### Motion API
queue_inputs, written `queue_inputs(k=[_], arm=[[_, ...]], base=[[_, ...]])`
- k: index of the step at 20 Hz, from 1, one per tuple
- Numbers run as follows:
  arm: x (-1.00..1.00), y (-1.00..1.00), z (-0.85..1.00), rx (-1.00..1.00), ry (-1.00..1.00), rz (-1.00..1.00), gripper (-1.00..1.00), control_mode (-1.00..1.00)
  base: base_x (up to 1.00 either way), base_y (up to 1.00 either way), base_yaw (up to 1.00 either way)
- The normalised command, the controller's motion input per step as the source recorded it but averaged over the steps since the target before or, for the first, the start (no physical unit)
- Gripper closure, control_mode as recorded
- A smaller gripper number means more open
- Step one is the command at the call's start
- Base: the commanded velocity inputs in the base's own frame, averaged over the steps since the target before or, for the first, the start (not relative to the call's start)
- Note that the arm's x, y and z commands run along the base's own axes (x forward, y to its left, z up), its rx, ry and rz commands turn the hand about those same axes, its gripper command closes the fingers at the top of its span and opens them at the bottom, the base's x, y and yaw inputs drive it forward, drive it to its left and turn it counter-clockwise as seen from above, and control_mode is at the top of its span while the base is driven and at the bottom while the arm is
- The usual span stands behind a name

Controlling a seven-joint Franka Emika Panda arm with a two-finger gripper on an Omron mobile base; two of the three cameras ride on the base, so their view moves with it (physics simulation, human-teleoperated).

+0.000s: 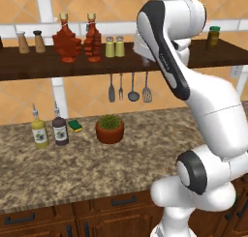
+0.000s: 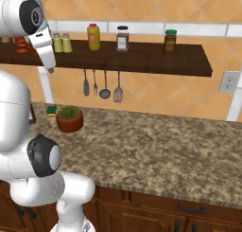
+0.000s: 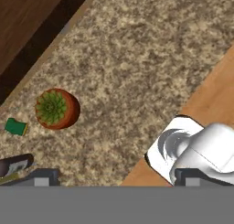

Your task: Put the shaker and condiment bottle from the counter next to their counterparts in the cabinet.

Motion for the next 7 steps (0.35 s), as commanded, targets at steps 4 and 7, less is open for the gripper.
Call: queue_inputs(k=[4, 7], arm=[[-0.41, 0.12, -0.32, 0.05, -0.02, 0.02, -1.00, -1.00], [-1.00, 0.33, -0.99, 0.00, -0.14, 0.09, -1.00, -1.00]], base=[[0.00, 0.00, 0.00], [0.00, 0.00, 0.00]])
